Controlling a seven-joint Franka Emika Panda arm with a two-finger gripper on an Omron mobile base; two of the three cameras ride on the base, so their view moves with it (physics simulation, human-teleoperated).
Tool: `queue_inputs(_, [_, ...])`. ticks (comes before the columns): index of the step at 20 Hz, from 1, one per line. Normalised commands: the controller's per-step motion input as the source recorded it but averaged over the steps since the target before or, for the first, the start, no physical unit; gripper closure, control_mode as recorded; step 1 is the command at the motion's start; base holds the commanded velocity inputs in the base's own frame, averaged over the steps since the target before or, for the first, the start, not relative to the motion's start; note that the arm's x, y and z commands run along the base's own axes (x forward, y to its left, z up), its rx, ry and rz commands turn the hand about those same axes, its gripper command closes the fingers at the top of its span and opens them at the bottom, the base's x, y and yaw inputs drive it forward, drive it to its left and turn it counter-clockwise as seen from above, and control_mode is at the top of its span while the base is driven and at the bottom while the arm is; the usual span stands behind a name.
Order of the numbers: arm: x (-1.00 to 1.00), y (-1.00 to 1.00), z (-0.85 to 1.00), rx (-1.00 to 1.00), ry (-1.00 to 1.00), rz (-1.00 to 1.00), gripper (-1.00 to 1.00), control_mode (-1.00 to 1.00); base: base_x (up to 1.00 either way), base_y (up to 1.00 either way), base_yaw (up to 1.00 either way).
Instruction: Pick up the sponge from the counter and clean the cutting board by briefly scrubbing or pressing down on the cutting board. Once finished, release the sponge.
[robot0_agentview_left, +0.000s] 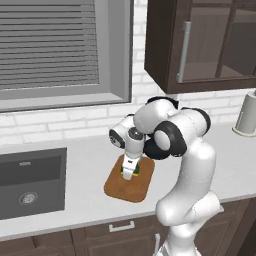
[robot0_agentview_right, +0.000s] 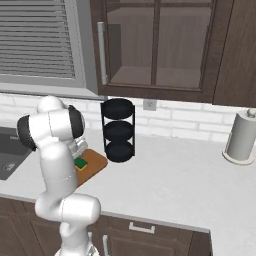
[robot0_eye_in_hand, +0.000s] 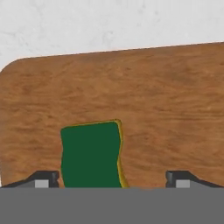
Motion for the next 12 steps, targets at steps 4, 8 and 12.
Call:
queue_inputs(4, [0.0,-0.02,1.0,0.0,0.16,0.03,-1.0,-1.0,0.0,0.0,0.0])
queue_inputs(8, [-0.25,-0.23,1.0,0.0,0.02,0.0,-1.0,-1.0,0.0,0.0,0.0])
queue_inputs(12, [-0.44,-0.75,1.0,0.1,-0.19,0.0,-1.0,-1.0,0.0,0.0,0.0])
